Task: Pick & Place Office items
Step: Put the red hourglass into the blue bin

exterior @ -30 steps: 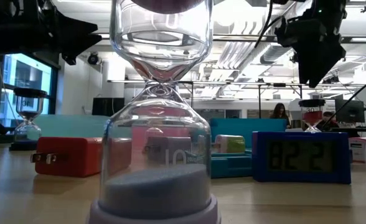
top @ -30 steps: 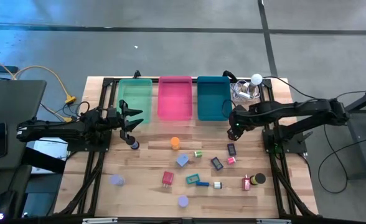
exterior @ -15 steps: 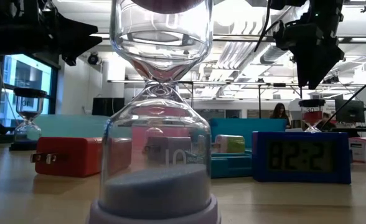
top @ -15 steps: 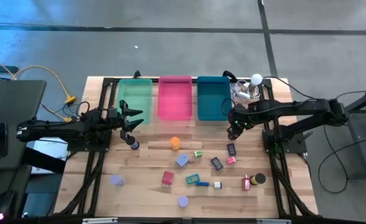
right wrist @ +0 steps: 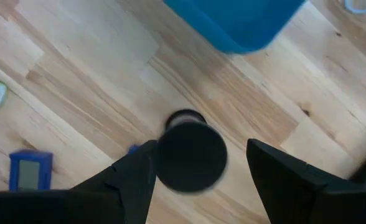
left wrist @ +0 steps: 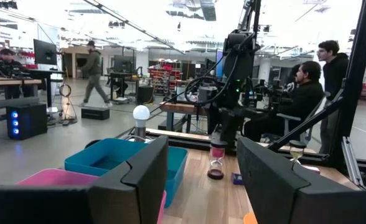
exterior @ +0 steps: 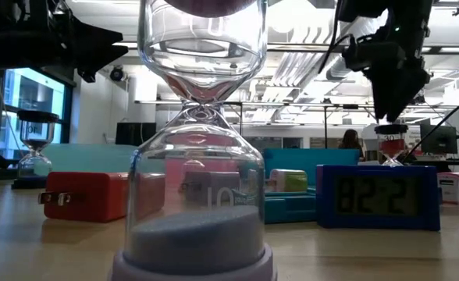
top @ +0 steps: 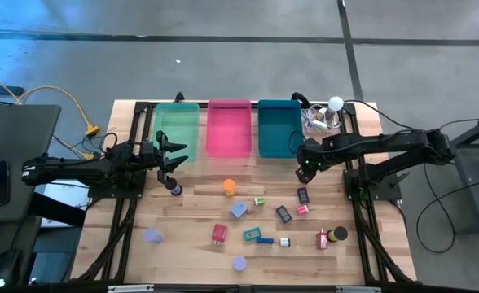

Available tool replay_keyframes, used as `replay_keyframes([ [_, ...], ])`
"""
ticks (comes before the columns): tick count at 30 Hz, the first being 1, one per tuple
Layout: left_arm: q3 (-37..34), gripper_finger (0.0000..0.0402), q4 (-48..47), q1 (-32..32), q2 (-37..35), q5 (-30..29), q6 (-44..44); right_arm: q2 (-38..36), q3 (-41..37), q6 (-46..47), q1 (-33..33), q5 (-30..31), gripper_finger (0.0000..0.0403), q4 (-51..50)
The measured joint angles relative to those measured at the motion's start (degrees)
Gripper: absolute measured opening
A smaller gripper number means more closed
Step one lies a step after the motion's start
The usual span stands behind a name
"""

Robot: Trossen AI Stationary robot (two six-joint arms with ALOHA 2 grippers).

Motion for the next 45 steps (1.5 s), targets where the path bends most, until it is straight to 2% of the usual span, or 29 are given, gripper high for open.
replay_keyframes([
  [34, 0.00, 0.0187, -0.79, -0.02, -0.02, 0.00, -0.22, 0.08, -1.22, -0.96, 0.02, 0.21, 0.0236, 2.38],
  [45, 0.00, 0.0187, -0.81, -0.02, -0.01, 0.00, -0.20, 5.21, -1.22, 0.59, 0.00, 0.19, 0.0236, 2.36],
])
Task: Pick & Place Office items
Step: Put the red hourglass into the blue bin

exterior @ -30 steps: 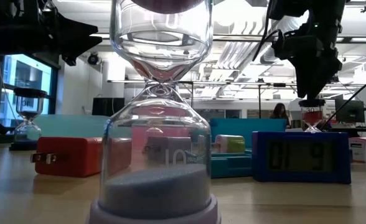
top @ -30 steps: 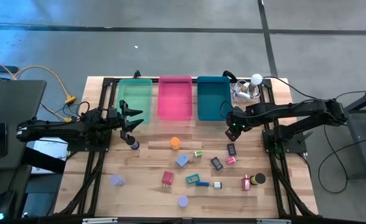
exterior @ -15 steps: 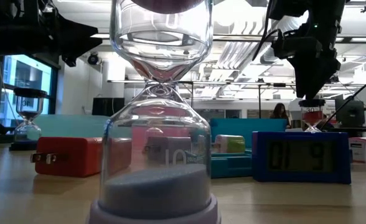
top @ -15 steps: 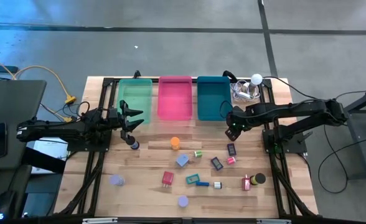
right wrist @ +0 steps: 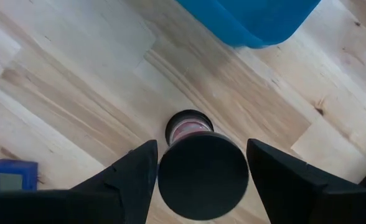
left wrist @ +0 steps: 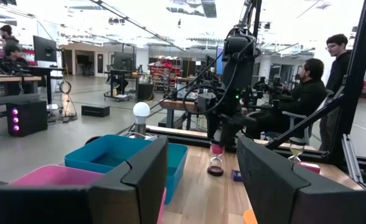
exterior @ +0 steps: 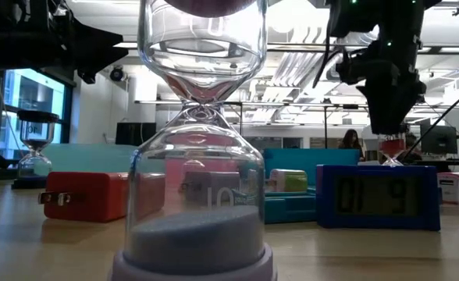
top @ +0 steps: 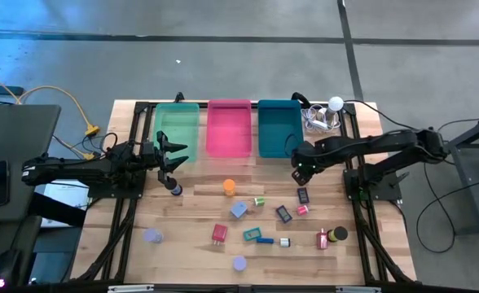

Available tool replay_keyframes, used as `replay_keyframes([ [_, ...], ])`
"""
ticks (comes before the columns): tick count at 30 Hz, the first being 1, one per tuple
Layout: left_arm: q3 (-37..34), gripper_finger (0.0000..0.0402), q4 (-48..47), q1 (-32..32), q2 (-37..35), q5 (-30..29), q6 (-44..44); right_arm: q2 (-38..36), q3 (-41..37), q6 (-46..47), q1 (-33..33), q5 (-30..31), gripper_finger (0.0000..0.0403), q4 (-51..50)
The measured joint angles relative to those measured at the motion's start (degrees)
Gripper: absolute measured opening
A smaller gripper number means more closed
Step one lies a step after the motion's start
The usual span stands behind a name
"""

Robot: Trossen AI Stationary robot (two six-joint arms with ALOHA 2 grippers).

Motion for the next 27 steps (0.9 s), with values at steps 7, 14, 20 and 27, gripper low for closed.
replay_keyframes([
  [7, 0.00, 0.0187, -0.01, 0.00, 0.01, 0.00, 0.02, 3.49, 0.00, 0.00, 0.00, -1.89, 0.0236, -0.39],
  [14, 0.00, 0.0187, -0.02, 0.00, 0.00, 0.00, 0.02, 4.15, 0.00, 0.00, 0.00, -2.59, 0.0230, -0.41],
  [20, 0.00, 0.0187, -0.02, 0.00, 0.02, 0.00, 0.02, 4.15, 0.00, -0.49, 0.02, -2.71, 0.0198, -0.45],
  [27, 0.00, 0.0187, -0.01, 0.00, 0.02, 0.00, 0.07, 4.13, 0.00, -1.43, 0.00, -3.13, 0.0198, -0.55],
])
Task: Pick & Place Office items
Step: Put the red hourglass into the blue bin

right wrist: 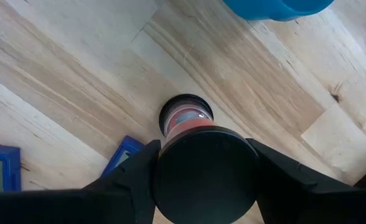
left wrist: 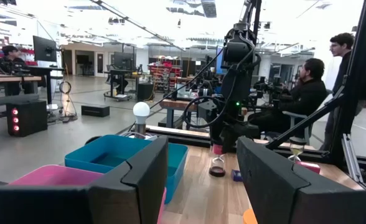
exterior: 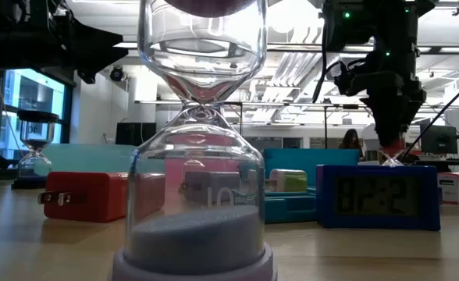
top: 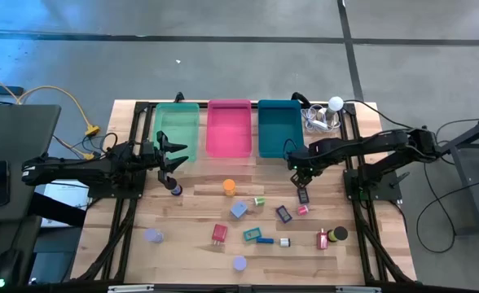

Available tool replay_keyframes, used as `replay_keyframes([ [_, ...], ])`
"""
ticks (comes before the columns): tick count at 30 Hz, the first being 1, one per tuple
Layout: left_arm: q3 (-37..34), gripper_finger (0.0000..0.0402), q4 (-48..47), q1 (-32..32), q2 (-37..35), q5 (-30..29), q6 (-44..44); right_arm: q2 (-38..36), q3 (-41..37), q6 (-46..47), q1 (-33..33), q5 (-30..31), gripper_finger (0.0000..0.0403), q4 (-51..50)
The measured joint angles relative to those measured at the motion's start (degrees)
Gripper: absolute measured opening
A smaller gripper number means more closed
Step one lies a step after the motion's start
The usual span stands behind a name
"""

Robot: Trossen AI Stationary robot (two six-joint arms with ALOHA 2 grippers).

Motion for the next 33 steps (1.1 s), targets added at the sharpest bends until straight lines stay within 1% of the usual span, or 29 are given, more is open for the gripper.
replay_keyframes([
  [5, 0.00, 0.0187, 0.01, 0.00, -0.02, 0.00, 0.00, -0.02, 1.37, -1.06, -0.02, -1.23, 0.0206, -2.27],
  [9, 0.00, 0.0187, 0.01, 0.00, -0.01, 0.00, 0.00, -0.02, 4.49, -1.86, -0.02, -1.11, 0.0198, -4.51],
  [14, 0.00, 0.0187, 0.01, 0.01, -0.02, 0.00, -0.01, -0.02, 11.02, -4.07, -0.02, -0.52, 0.0198, -8.13],
  [20, 0.00, 0.0187, 0.01, 0.01, -0.01, 0.00, -0.02, -0.02, 20.81, -7.90, -1.09, 3.02, 0.0206, -10.91],
  [24, 0.00, 0.0187, 0.01, 0.00, -0.02, 0.00, -0.02, -0.04, 26.60, -12.53, -4.39, 4.19, 0.0198, -11.03],
  [28, 0.00, 0.0187, 0.01, 0.02, 0.00, -0.02, -0.02, -0.04, 31.03, -17.79, -9.65, 4.18, 0.0198, -10.10],
  [33, 0.00, 0.0187, 0.01, 0.01, 0.00, -0.01, -0.03, 0.02, 33.30, -23.92, -16.71, 3.50, 0.0204, -5.27],
])
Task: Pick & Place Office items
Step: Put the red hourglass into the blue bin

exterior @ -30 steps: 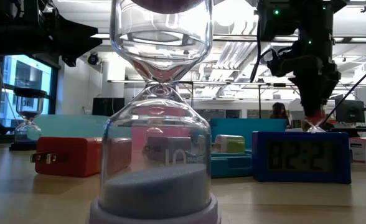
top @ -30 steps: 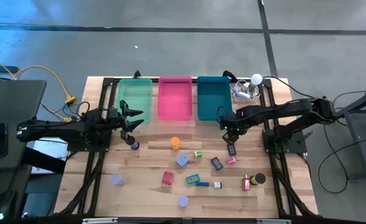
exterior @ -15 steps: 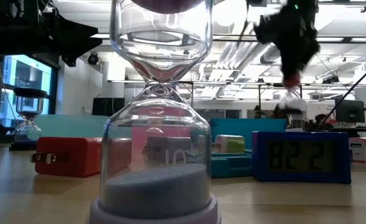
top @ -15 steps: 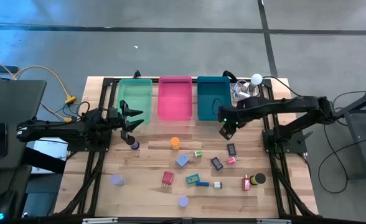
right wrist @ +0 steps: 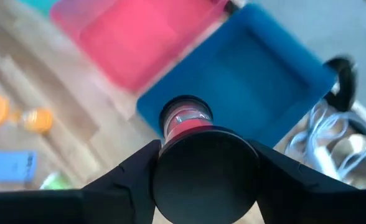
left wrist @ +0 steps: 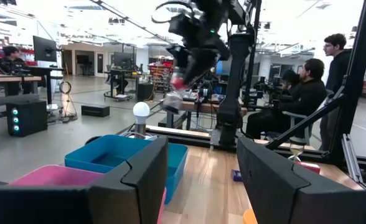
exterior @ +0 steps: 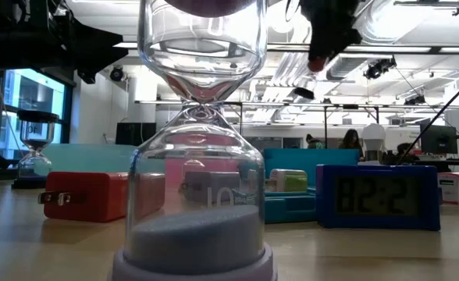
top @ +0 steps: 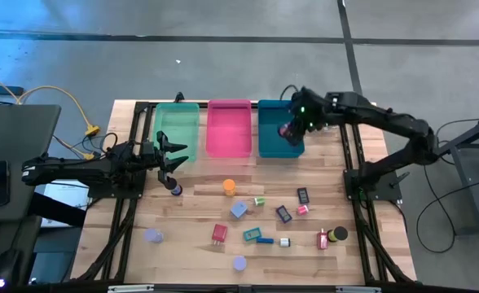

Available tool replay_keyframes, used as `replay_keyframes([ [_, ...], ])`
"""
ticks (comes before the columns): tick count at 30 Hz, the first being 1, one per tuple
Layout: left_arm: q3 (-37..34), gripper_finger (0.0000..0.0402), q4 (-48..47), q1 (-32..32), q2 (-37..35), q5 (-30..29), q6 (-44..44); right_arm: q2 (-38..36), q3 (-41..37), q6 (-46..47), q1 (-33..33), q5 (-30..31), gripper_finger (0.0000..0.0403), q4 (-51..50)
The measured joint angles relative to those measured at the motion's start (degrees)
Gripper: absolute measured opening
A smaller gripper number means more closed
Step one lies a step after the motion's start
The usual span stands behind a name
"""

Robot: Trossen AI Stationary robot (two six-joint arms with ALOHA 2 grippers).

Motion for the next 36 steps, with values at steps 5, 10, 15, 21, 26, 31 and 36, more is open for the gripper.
replay_keyframes([
  [5, 0.00, 0.0187, 0.02, -0.01, -0.01, 0.00, -0.01, 3.86, 1.39, -5.47, -6.50, -3.26, 0.0198, 4.55],
  [10, 0.00, 0.0187, 0.01, -0.01, -0.01, 0.01, -0.02, 11.51, 4.45, -10.10, -11.14, -6.95, 0.0200, 8.34],
  [15, 0.00, 0.0187, -0.02, 0.00, 0.00, 0.01, -0.01, 20.17, 10.19, -11.79, -14.49, -7.66, 0.0210, 7.98],
  [21, 0.00, 0.0187, -1.04, -0.01, 0.00, 0.01, -0.01, 28.53, 15.06, -13.27, -17.41, -7.75, 0.0197, 7.89],
  [26, 0.00, 0.0187, -2.58, -0.01, 0.00, 0.01, -0.01, 32.62, 15.87, -13.27, -19.31, -7.65, 0.0224, 7.70],
  [31, 0.00, 0.0187, -3.06, 0.00, 0.00, 0.01, -0.31, 35.62, 15.85, -13.54, -20.42, -7.39, 0.0213, 7.53],
  [36, 0.00, 0.0187, -3.04, 0.00, 0.00, 0.01, -0.34, 36.52, 15.84, -13.67, -20.67, -7.72, 0.0204, 8.06],
])
